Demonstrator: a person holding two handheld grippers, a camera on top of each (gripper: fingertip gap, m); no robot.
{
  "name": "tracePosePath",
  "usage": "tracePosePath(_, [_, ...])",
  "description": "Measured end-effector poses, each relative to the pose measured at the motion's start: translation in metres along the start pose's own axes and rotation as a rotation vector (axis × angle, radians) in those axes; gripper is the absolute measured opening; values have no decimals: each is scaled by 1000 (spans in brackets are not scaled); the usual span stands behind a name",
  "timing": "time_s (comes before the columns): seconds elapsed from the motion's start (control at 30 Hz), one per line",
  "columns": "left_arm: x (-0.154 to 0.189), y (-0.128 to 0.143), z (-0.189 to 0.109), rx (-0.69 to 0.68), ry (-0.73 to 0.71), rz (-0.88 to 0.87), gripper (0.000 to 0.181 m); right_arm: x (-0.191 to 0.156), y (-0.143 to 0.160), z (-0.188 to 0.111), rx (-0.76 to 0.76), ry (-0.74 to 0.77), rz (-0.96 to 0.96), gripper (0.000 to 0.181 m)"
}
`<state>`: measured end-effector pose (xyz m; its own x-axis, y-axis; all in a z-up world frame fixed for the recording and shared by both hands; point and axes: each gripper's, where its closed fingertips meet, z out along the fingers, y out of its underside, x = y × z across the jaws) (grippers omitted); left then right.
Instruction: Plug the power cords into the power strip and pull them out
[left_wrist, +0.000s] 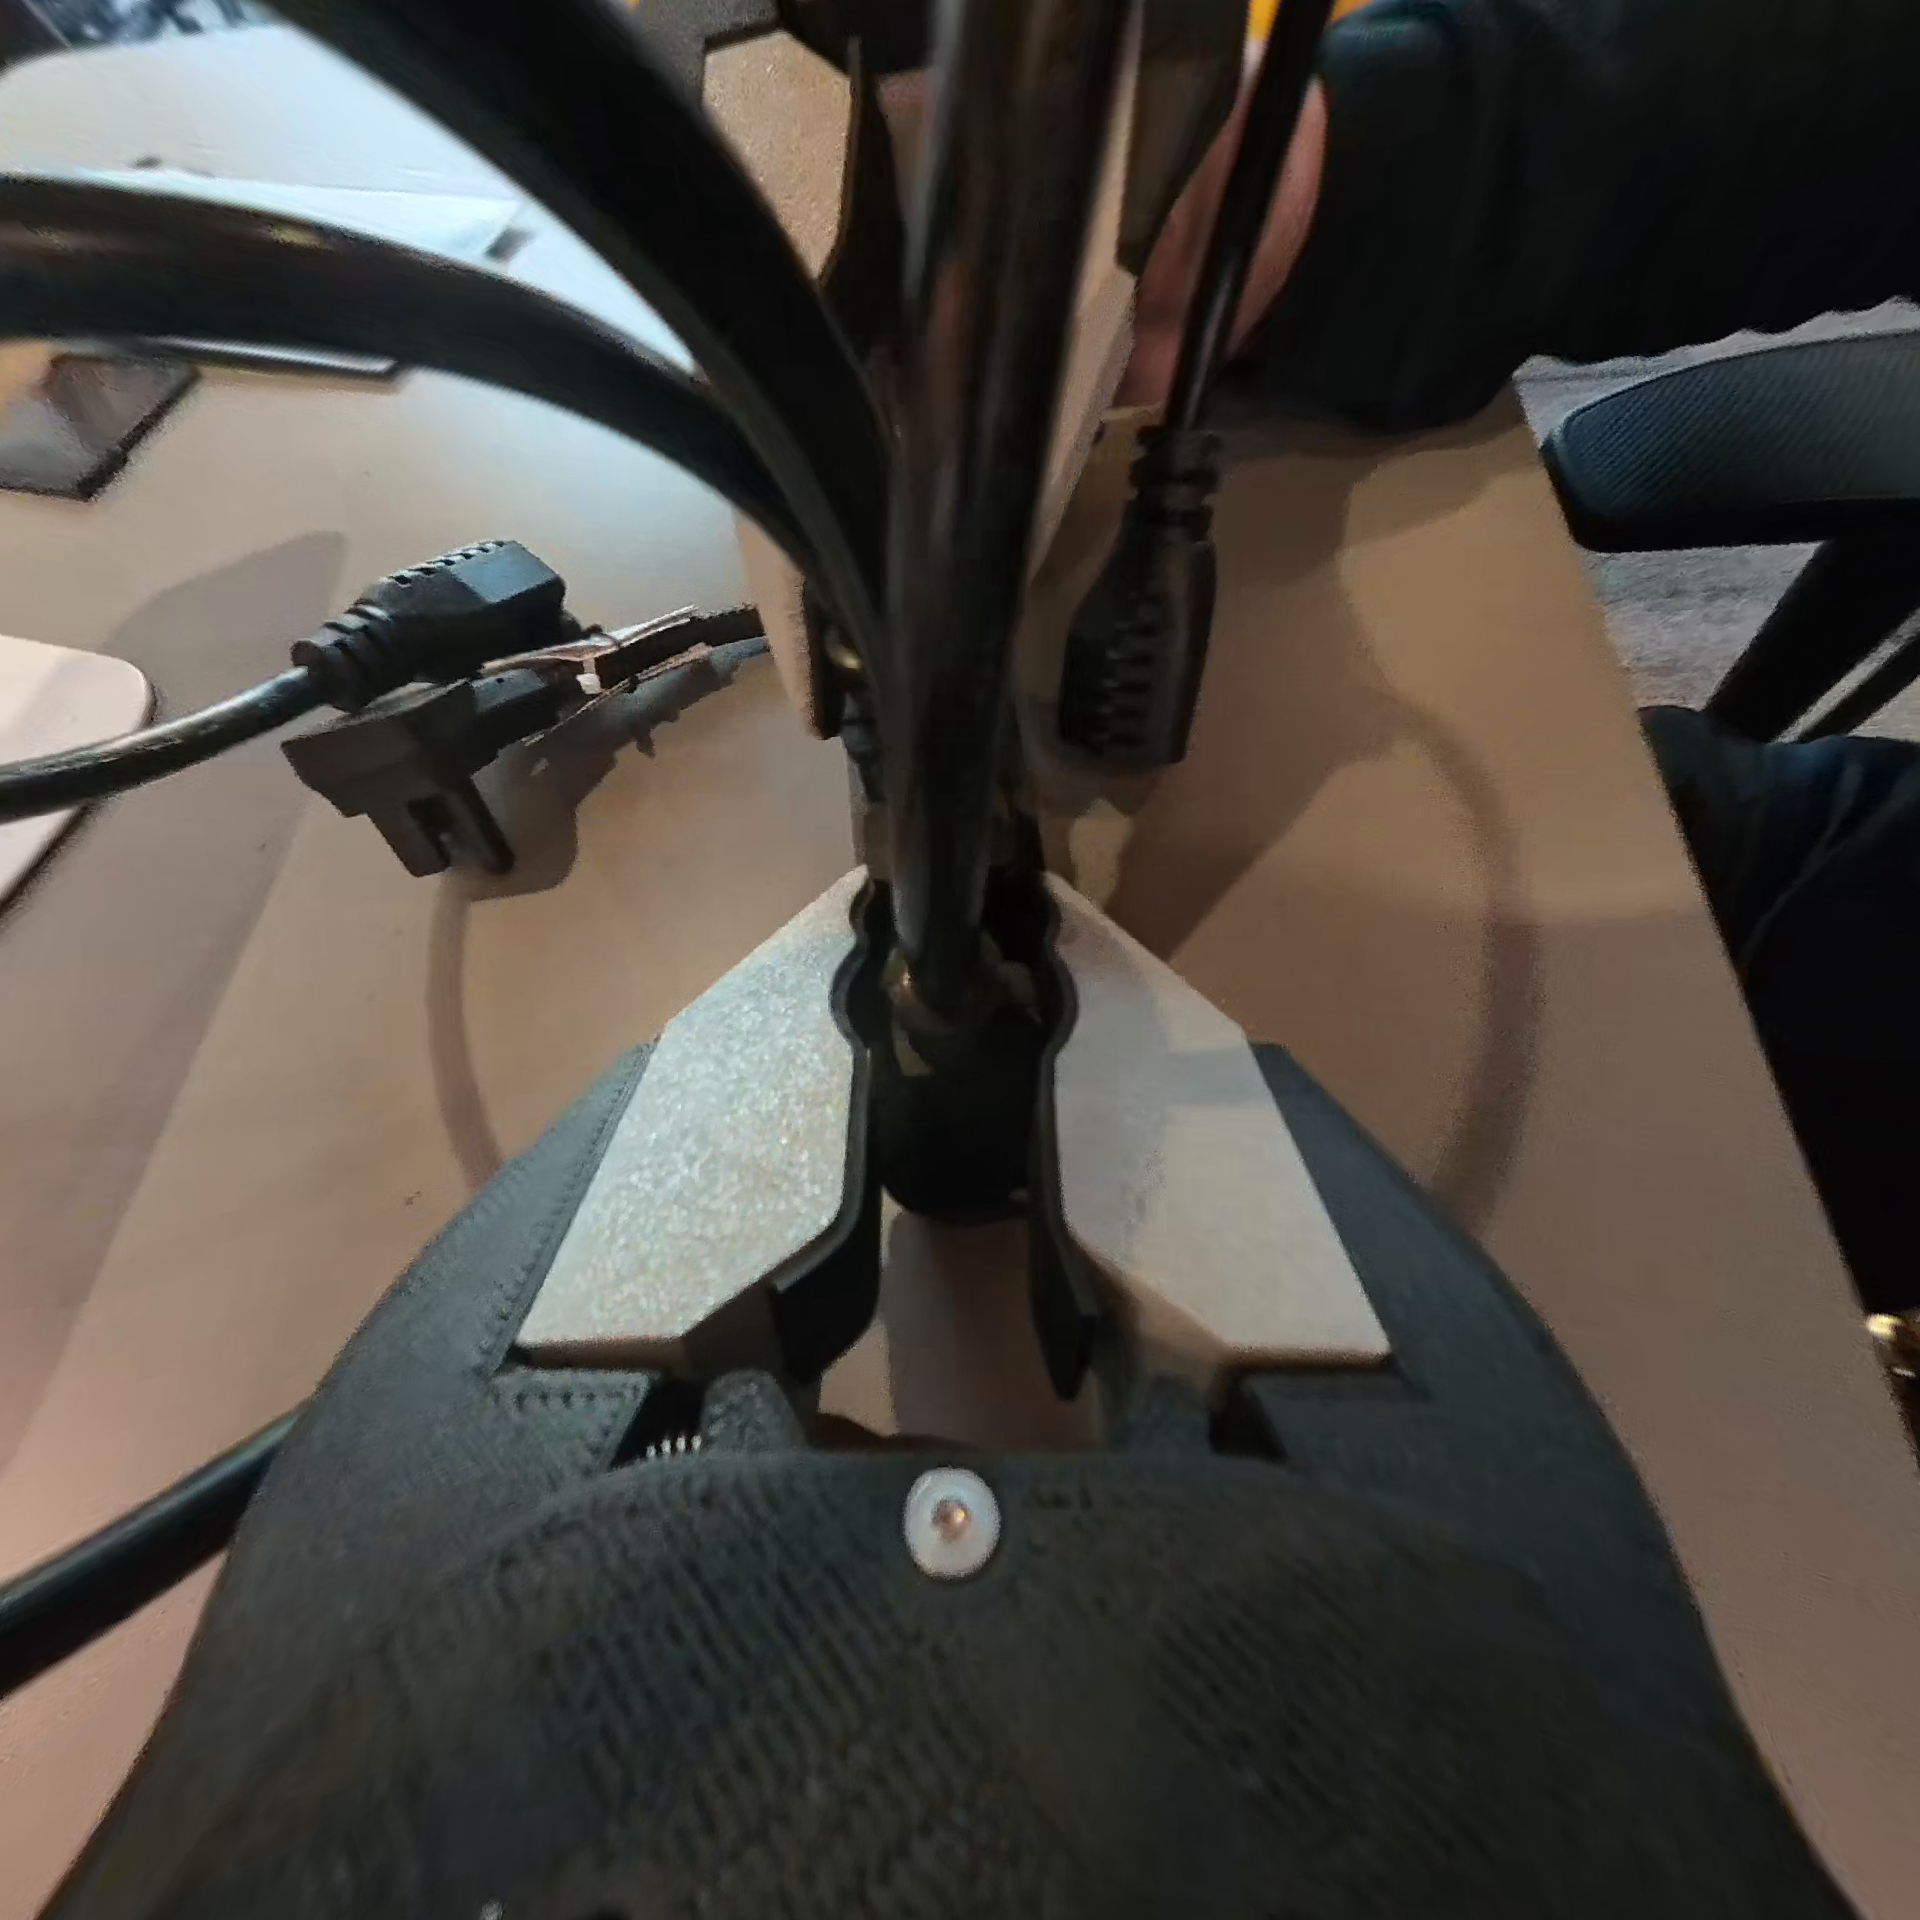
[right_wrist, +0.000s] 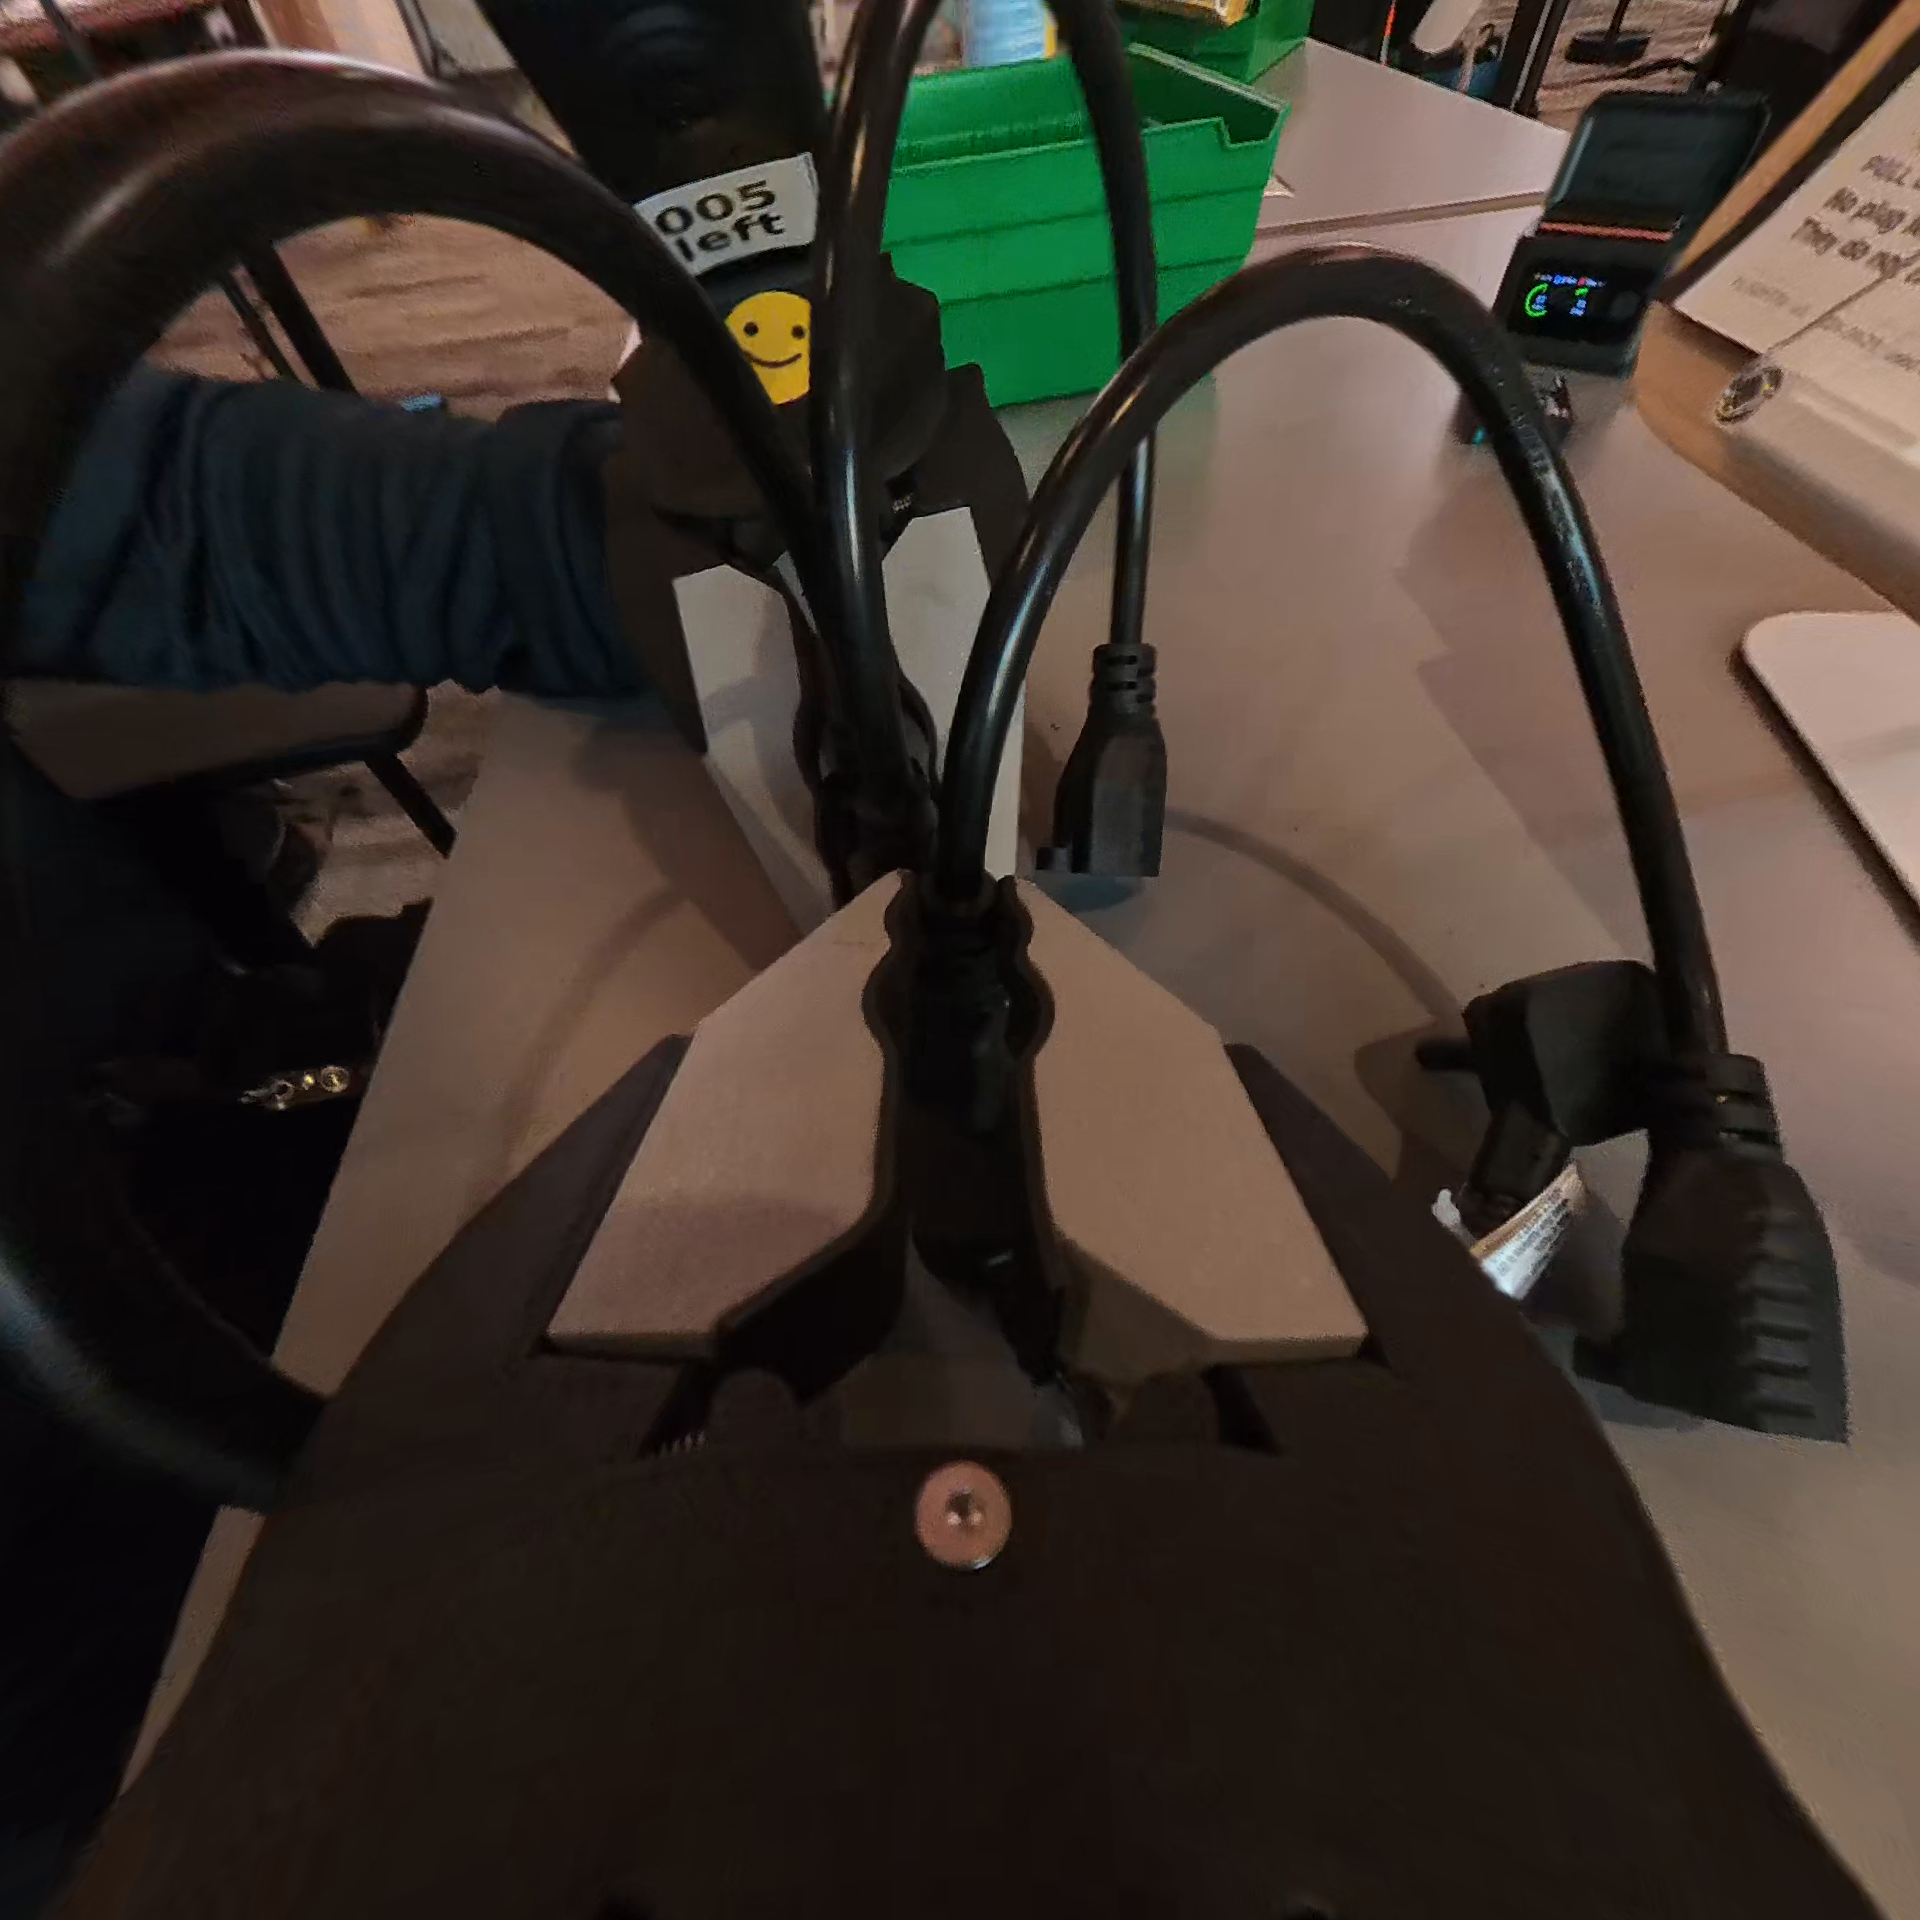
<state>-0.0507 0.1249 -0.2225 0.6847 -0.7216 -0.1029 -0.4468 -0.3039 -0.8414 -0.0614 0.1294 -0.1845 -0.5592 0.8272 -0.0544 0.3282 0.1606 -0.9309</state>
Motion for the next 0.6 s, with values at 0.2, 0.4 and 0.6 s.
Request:
tracePosePath(0.2, [-2, 0, 3, -11, 4, -14, 25, -2, 1, -5, 0, -20, -6, 13])
tracePosePath(0.4, [-2, 3, 0, -13, 6, -12, 26, -3, 0, -1, 6, -25, 7, 13])
tracePosePath(0.6, [5, 3, 0, -16, 50, 1, 25, -8, 0, -3, 10, -70, 21, 13])
